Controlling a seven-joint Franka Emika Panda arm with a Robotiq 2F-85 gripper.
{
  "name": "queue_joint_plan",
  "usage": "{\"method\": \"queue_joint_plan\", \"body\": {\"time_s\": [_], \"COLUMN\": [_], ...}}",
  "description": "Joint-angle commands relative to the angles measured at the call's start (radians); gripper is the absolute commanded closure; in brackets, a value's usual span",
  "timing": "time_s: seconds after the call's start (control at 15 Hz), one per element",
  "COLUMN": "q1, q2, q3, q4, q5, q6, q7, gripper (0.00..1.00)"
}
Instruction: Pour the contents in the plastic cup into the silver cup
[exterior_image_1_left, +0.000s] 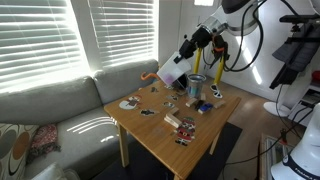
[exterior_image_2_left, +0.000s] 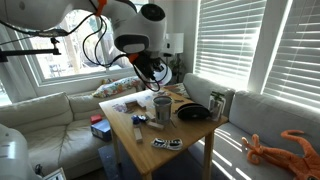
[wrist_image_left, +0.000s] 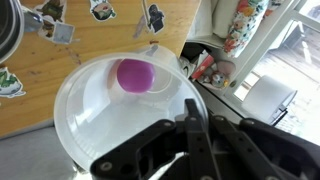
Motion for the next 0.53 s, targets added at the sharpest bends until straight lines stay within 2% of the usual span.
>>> {"method": "queue_joint_plan", "body": {"time_s": [0.0,0.07,0.13,0.2,0.47], "q1": [-0.001,-0.006,-0.014,-0.018,-0.019], "q2": [-0.071,-0.080,-0.026,-0.030,-0.024], "q3": [-0.044,-0.051,-0.023,-0.027,-0.022], "q4": [-0.069,-0.078,-0.032,-0.037,-0.037], "q5": [0.098,0.111,0.061,0.064,0.063], "q6": [-0.092,-0.101,-0.073,-0.078,-0.077], "q7": [-0.127,-0.161,-0.096,-0.105,-0.104], "gripper": [0.99,0.99,0.99,0.96,0.96]}}
